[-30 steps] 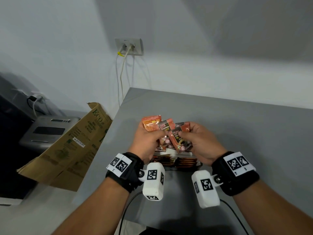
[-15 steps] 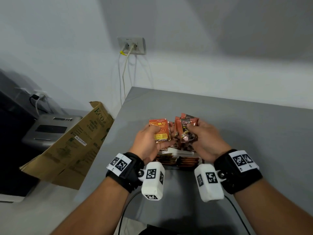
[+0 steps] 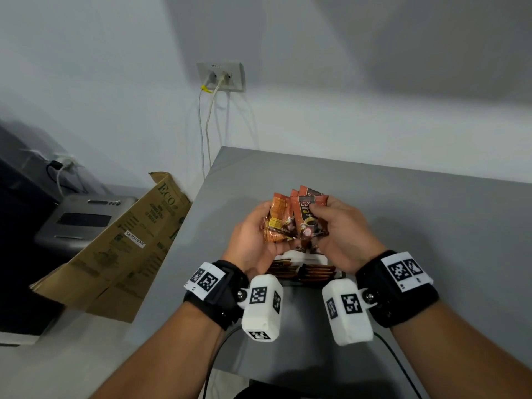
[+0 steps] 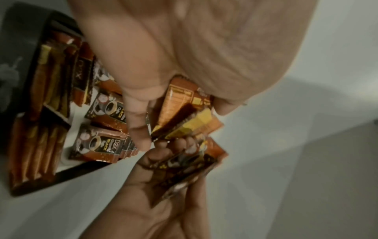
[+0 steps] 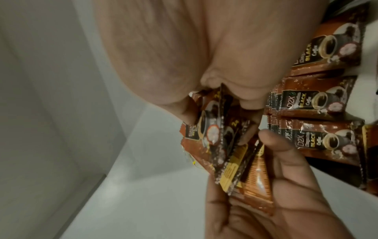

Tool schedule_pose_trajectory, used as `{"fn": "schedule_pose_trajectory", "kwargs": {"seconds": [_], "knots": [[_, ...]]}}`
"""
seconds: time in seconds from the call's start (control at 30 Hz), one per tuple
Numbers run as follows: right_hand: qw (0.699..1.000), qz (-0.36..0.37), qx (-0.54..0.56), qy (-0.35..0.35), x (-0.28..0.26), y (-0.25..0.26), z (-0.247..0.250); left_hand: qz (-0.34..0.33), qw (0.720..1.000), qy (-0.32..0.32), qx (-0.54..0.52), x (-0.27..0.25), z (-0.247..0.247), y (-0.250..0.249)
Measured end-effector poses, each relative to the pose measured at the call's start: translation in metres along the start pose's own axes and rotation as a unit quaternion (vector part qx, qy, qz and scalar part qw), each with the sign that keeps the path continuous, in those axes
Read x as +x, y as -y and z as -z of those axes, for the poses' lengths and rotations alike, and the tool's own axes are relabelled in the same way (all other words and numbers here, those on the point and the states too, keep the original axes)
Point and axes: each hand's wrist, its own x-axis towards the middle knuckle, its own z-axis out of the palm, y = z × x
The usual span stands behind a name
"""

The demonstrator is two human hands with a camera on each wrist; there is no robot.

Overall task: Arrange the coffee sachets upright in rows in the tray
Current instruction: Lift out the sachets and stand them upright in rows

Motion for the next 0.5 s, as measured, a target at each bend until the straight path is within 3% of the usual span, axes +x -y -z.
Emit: {"fn": "schedule_pose_trajectory", "kwargs": {"seconds": [0.1,0.23,0.4,0.5], "knots": [[0.999,-0.009,0.038,0.011,-0.003,0.004,0.002,0.012,0.999,0.026,-0.033,-0.001,0.003,0.000],[0.999,-0.022,0.021,0.041,-0.008,0.004,0.001,-0.013,0.999,0.048,0.022,0.001,0.003,0.003],[1.000,-0.005,0.027,0.009,-0.006,0.017,0.016,-0.083,0.992,-0.041,0.085,0.004,0.009,0.000],[0.999,-0.012,-0.050,-0.007,-0.002,0.010,0.016,-0.123,0.976,-0.046,0.172,0.005,0.006,0.005]]}}
